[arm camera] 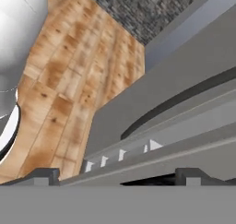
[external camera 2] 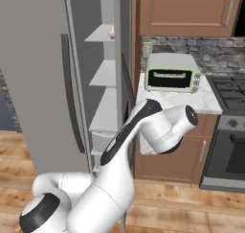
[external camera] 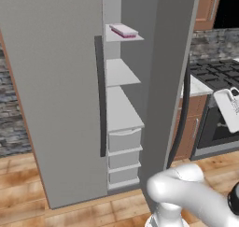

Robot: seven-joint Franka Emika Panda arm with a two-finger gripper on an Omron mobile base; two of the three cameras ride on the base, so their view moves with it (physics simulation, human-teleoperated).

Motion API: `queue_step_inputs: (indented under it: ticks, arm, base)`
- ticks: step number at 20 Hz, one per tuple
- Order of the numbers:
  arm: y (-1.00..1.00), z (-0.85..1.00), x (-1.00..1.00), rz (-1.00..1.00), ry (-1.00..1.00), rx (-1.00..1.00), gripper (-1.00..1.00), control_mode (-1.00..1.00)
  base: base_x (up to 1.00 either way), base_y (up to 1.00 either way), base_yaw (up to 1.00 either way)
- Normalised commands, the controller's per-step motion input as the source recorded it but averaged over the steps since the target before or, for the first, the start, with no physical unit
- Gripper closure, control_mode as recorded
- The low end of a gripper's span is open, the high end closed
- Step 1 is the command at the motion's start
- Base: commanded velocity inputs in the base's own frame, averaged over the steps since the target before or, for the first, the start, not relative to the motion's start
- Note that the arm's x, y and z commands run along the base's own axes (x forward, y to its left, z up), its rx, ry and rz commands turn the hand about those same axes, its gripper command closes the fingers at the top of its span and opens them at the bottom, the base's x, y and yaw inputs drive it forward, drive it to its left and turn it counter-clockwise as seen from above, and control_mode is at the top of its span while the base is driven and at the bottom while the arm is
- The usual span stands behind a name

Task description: The ice cube tray has been filled with water. Take the tray and place it in the freezer to make ice. Close the freezer door after placing the tray.

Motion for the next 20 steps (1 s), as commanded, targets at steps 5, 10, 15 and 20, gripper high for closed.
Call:
queue_step_inputs:
  ticks: [5, 10, 15, 20]
  arm:
    - [-0.01, -0.24, 0.15, 0.14, -0.01, 0.01, -1.0, -1.0]
    - [0.0, -0.01, 0.04, 0.02, -0.01, 0.0, -1.0, -1.0]
    - [0.0, -0.14, 0.06, 0.0, -0.08, 0.0, -1.0, -1.0]
    - [0.0, -0.37, 0.05, 0.0, -0.03, 0.0, -1.0, -1.0]
  base:
    - [0.0, 0.0, 0.0]
    - [0.0, 0.0, 0.0]
    - [0.0, 0.0, 0.0]
    - [0.0, 0.0, 0.0]
